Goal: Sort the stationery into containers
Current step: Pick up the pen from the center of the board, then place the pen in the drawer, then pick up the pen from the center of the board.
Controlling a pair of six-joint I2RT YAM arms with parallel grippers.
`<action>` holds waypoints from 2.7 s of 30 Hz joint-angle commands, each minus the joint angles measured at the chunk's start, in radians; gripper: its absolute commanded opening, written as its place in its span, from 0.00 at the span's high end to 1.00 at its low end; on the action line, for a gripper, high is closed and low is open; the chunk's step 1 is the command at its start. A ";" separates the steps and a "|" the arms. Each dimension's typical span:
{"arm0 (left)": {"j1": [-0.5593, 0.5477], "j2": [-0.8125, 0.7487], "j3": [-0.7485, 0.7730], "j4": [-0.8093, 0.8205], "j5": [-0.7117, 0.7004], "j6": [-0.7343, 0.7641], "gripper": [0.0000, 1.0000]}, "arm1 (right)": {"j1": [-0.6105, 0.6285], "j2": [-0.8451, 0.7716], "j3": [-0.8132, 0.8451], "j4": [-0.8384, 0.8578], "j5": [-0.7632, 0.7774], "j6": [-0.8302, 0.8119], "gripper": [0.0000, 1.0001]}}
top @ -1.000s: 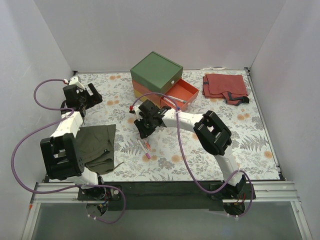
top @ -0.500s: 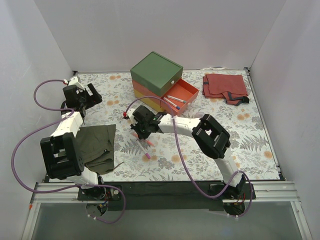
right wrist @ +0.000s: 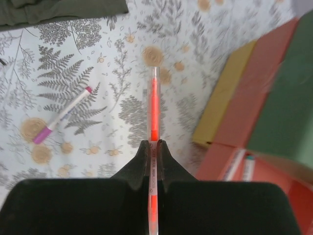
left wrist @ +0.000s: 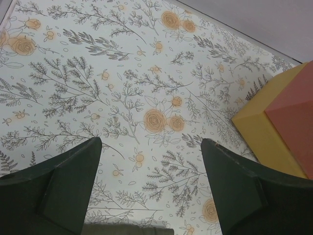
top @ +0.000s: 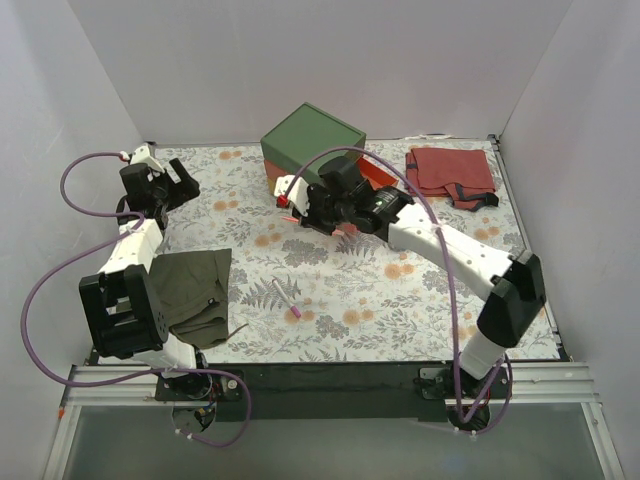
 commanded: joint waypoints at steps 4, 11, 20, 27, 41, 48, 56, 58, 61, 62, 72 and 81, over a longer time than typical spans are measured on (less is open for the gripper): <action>0.005 0.006 0.036 0.003 0.035 -0.017 0.17 | -0.043 -0.199 -0.140 -0.073 -0.023 -0.671 0.99; 0.009 0.003 0.039 0.005 0.038 -0.017 0.17 | -0.209 -0.221 -0.211 0.004 -0.029 -0.998 0.99; 0.008 0.002 0.034 -0.026 0.038 -0.020 0.17 | -0.264 -0.049 -0.094 0.047 0.011 -1.067 0.99; 0.017 -0.001 0.037 -0.032 0.026 -0.016 0.17 | -0.287 0.029 -0.045 0.059 0.090 -1.028 0.86; 0.029 0.008 0.022 -0.024 0.035 -0.025 0.17 | -0.309 -0.072 0.067 0.035 0.026 -0.639 0.42; 0.031 0.000 0.008 -0.024 0.049 -0.030 0.17 | -0.252 -0.107 0.137 -0.240 -0.411 -0.118 0.37; 0.029 -0.020 0.007 -0.049 0.043 -0.020 0.17 | -0.102 0.175 0.114 -0.125 -0.490 0.477 0.12; 0.029 -0.032 -0.002 -0.049 0.028 -0.017 0.17 | -0.060 0.219 0.110 -0.071 -0.413 0.578 0.08; 0.031 -0.044 -0.004 -0.046 -0.066 -0.028 0.14 | -0.011 0.293 0.143 -0.086 -0.319 0.631 0.18; 0.029 -0.043 -0.002 -0.040 -0.083 -0.021 0.14 | -0.005 0.307 0.148 -0.088 -0.277 0.664 0.22; 0.029 -0.026 -0.009 -0.011 -0.084 -0.005 0.14 | 0.104 0.416 0.186 -0.100 -0.077 0.700 0.28; 0.031 -0.047 -0.044 0.032 -0.106 0.027 0.13 | 0.185 0.473 0.119 -0.141 0.140 0.749 0.44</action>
